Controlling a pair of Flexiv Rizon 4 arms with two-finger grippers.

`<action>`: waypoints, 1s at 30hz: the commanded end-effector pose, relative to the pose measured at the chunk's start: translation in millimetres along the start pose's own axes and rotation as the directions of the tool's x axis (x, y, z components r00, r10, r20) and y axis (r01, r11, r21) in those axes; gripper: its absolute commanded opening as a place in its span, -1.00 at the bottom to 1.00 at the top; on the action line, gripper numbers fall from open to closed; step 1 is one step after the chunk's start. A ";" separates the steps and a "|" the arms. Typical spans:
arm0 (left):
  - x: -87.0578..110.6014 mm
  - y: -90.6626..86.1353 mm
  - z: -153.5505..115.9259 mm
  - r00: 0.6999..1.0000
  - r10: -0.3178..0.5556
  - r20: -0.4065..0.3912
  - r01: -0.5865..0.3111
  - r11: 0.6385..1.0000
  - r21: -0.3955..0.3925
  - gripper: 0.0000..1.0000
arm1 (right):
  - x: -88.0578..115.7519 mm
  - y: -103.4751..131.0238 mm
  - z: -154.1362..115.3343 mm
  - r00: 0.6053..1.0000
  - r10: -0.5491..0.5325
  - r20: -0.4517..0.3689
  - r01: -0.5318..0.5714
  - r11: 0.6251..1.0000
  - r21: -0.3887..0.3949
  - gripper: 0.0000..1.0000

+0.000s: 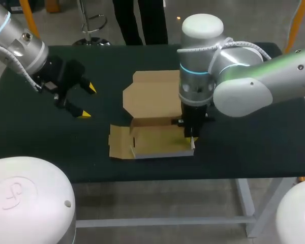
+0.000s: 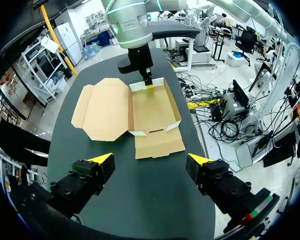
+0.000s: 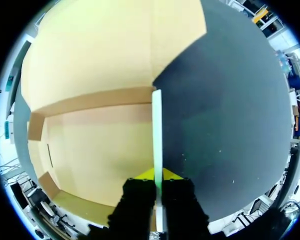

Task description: Assemble the packaging by folding the flat box into shape, placing the metal phone stand inside, and closing the box properly

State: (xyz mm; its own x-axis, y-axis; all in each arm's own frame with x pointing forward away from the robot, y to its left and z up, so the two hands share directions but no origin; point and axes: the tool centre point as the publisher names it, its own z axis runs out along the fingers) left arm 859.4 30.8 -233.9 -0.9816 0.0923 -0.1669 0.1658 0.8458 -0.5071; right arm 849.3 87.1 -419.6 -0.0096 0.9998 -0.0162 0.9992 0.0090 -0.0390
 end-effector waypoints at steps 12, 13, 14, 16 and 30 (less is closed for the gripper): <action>0.0 -0.2 -1.6 1.000 -0.001 -0.004 0.001 1.000 -0.004 1.00 | 0.1 1.0 0.5 1.000 -0.001 0.000 0.001 1.000 0.003 -1.00; 0.0 -0.2 -1.6 1.000 -0.001 -0.004 0.001 1.000 -0.004 1.00 | 0.1 1.0 0.5 1.000 -0.001 0.000 0.001 1.000 0.003 -1.00; 0.0 -0.2 -1.6 1.000 -0.001 -0.004 0.001 1.000 -0.004 1.00 | 0.1 1.0 0.5 1.000 -0.001 0.000 0.001 1.000 0.003 -1.00; 0.0 -0.2 -1.6 1.000 -0.001 -0.004 0.001 1.000 -0.004 1.00 | 0.1 1.0 0.5 1.000 -0.001 0.000 0.001 1.000 0.003 -1.00; 29.4 -15.6 -6.9 0.709 -0.704 0.049 0.704 0.710 0.008 1.00 | 0.1 1.0 0.5 1.000 -0.001 0.000 0.001 1.000 0.003 -1.00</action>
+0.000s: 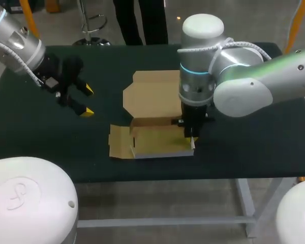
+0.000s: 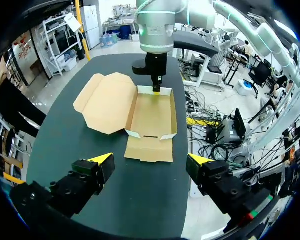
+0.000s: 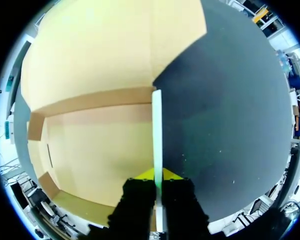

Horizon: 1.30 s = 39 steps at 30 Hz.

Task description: Assemble the packaging by folding the flat box into shape, placing the metal phone stand inside, and closing the box properly

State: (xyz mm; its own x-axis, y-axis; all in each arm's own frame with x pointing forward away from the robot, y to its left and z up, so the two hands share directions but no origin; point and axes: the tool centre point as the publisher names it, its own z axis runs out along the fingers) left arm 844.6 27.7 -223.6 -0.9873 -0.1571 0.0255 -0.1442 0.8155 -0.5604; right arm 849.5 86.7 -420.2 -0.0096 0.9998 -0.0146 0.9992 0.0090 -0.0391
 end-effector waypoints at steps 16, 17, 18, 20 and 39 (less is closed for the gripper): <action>29.8 18.0 40.5 0.351 -0.931 -0.097 0.936 0.351 0.019 1.00 | 0.5 0.7 -0.1 1.000 -0.001 0.001 0.001 1.000 0.003 -1.00; 29.0 18.5 44.8 0.322 -0.942 -0.090 0.947 0.322 0.024 1.00 | 0.5 0.7 -0.1 1.000 -0.001 0.001 0.001 1.000 0.003 -1.00; 28.3 19.4 48.6 0.288 -0.951 -0.115 0.958 0.286 0.032 1.00 | 0.5 0.7 -0.1 1.000 -0.001 0.001 0.001 1.000 0.003 -1.00; 25.7 20.9 54.0 0.236 -0.961 -0.143 0.972 0.233 0.037 1.00 | 0.5 0.7 -0.1 1.000 -0.001 0.001 0.001 1.000 0.003 -1.00; 22.2 19.2 65.0 0.109 -0.984 -0.141 0.991 0.097 0.089 1.00 | 0.5 0.7 -0.1 1.000 -0.001 0.001 0.001 1.000 0.003 -1.00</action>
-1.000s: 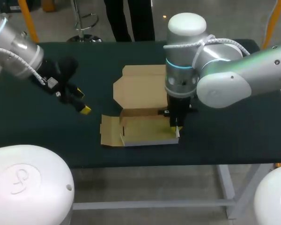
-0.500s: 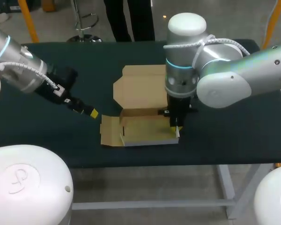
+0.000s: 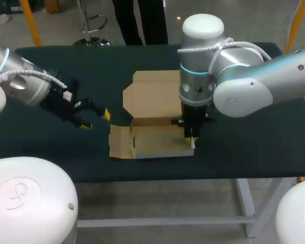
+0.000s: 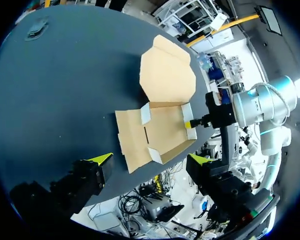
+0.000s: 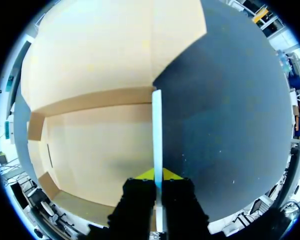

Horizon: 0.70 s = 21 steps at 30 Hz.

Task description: Assemble the packaging by folding the flat box into shape, placing the metal phone stand inside, and closing the box properly

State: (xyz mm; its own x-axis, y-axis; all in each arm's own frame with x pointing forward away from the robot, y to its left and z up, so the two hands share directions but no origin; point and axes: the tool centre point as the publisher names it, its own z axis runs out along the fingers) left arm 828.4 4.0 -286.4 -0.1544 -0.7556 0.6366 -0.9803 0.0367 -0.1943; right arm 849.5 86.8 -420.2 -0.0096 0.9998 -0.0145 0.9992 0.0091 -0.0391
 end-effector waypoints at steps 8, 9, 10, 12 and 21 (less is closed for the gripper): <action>-23.2 -4.7 26.5 0.999 0.039 0.031 -0.036 0.997 -0.073 1.00 | 0.5 0.7 -0.1 1.000 -0.001 0.002 0.001 1.000 0.003 -1.00; -25.9 -5.0 29.0 0.998 0.067 0.016 -0.066 0.995 -0.071 1.00 | 0.5 0.7 -0.1 1.000 -0.001 0.002 0.001 1.000 0.003 -1.00; -28.9 -7.1 30.7 0.997 0.078 0.001 -0.078 0.994 -0.078 1.00 | 0.5 0.7 -0.1 1.000 -0.001 0.002 0.001 1.000 0.003 -1.00; -33.4 -9.1 34.1 0.993 0.114 -0.021 -0.115 0.989 -0.088 1.00 | 0.5 0.7 -0.1 1.000 -0.001 0.002 0.001 1.000 0.003 -1.00; -51.4 -21.1 57.2 0.996 0.078 -0.046 -0.083 0.990 -0.111 0.91 | 0.5 0.7 -0.1 1.000 -0.001 0.002 0.001 1.000 0.003 -1.00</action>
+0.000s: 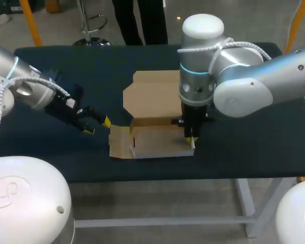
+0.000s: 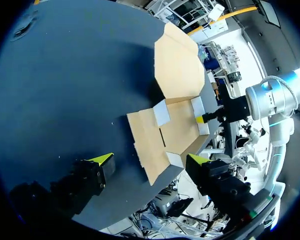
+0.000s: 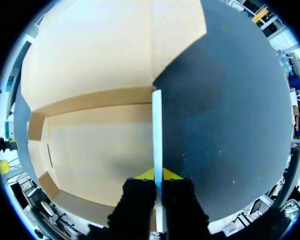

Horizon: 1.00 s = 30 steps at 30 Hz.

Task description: Assemble the packaging by folding the flat box into shape, placing the metal phone stand inside, and closing the box properly

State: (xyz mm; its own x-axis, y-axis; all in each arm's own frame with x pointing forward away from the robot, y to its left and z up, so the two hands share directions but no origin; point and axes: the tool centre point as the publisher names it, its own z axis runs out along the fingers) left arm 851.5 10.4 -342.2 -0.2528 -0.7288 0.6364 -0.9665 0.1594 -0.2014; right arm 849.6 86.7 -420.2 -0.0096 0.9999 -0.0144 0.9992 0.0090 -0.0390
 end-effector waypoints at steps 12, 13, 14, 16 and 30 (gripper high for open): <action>-19.2 -8.4 43.2 0.989 -0.098 -0.114 0.092 0.994 -0.052 0.15 | 0.5 0.7 -0.1 1.000 -0.001 0.002 0.001 1.000 0.003 -1.00; -20.0 -7.9 44.9 0.988 -0.105 -0.116 0.099 0.994 -0.053 0.11 | 0.5 0.7 -0.1 1.000 -0.001 0.002 0.001 1.000 0.003 -1.00; -20.4 -7.7 46.0 0.986 -0.112 -0.122 0.106 0.993 -0.056 0.02 | 0.5 0.7 -0.1 1.000 -0.001 0.002 0.001 1.000 0.003 -1.00; -20.3 -6.8 49.7 0.985 -0.115 -0.127 0.108 0.992 -0.063 0.00 | 0.5 0.7 -0.1 1.000 -0.001 0.002 0.001 1.000 0.003 -1.00; -0.4 1.4 64.2 0.975 -0.131 -0.179 0.116 0.989 -0.089 -0.65 | 0.5 0.7 -0.1 1.000 -0.001 0.002 0.001 1.000 0.003 -1.00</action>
State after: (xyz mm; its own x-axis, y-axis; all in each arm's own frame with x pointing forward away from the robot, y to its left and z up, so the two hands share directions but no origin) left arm 853.8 -27.3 -394.9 -0.1310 -0.5969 0.7916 -0.9890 0.1345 -0.0623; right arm 849.6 86.7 -420.2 -0.0096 0.9998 -0.0144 0.9992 0.0091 -0.0390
